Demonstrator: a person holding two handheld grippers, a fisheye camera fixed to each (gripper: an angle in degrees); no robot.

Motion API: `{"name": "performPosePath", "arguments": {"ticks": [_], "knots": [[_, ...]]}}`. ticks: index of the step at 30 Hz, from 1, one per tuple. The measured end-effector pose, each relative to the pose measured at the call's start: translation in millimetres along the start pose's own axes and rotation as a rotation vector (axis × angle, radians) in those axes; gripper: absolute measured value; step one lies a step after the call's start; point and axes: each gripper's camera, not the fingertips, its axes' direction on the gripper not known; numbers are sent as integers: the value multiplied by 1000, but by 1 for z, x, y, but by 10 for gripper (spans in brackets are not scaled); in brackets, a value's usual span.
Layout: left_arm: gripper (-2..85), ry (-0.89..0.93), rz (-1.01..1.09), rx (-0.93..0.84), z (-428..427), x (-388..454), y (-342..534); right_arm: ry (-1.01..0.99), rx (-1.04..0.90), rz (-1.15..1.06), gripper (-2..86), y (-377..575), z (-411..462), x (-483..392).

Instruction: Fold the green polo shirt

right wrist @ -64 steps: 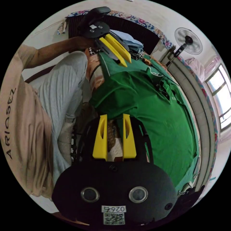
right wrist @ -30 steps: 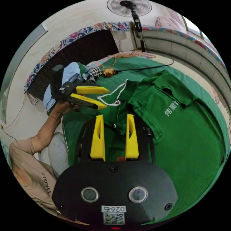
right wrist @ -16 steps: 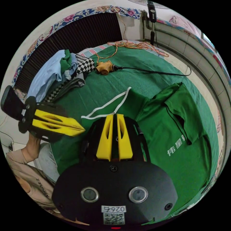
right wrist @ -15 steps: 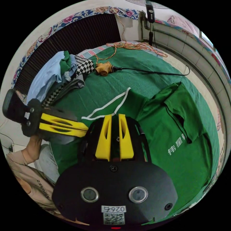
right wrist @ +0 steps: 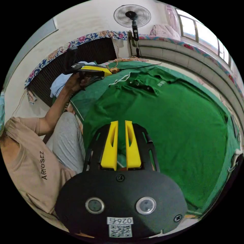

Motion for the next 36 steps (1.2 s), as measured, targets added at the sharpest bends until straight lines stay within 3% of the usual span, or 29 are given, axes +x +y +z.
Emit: {"name": "performPosePath", "arguments": {"ticks": [6, 10, 15, 20, 24, 26, 28, 30, 32, 36], "knots": [[-1, 211, 237, -57, 9, 72, 24, -77, -42, 116, 61, 75, 7, -37], [39, 193, 350, -158, 7, 123, 54, -49, -19, 74, 79, 92, 9, -71], [145, 158, 455, -239, 4, 171, 78, 110, -15, -118, 115, 104, 11, -125], [170, 81, 533, -348, 17, 198, 85, 368, 47, -431, 101, 128, 7, -188], [201, 37, 598, -514, 47, 224, 87, 392, -43, -544, 107, 131, 20, -200], [198, 25, 620, -579, 62, 232, 90, 424, -87, -605, 111, 131, 34, -204], [148, -162, 657, -570, 71, 242, 93, 520, -127, -645, 94, 131, 50, -204], [110, -226, 703, -573, 72, 245, 93, 580, -142, -692, 49, 134, 60, -204], [89, -228, 673, -590, 72, 239, 84, 566, -140, -693, 1, 132, 59, -199], [30, -72, 537, -558, 54, 199, 63, 460, -130, -593, -13, 118, 40, -175]]}}
